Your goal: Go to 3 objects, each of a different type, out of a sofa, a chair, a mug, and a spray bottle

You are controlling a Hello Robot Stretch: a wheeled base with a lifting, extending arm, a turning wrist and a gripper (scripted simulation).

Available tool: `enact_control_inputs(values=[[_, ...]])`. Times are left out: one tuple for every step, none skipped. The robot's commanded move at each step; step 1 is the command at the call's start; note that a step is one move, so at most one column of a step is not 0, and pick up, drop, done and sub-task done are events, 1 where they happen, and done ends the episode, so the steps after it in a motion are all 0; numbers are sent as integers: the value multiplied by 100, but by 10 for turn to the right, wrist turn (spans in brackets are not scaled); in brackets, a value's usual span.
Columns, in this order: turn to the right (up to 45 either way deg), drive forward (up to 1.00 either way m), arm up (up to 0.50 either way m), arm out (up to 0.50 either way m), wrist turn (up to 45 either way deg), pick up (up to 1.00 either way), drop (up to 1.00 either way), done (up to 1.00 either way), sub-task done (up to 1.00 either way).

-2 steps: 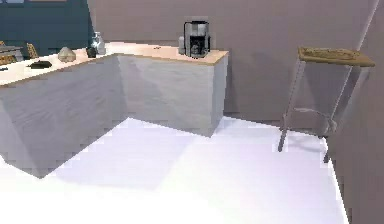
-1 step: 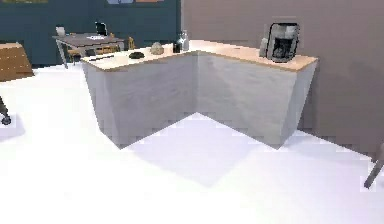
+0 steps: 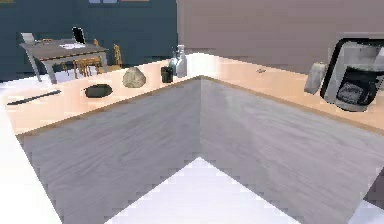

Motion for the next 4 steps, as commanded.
enact_control_inputs(values=[[0,50,0,0,0,0,0,0,0],[-90,0,0,0,0,0,0,0,0],[0,0,0,0,0,0,0,0,100],[450,0,0,0,0,0,0,0,0]])
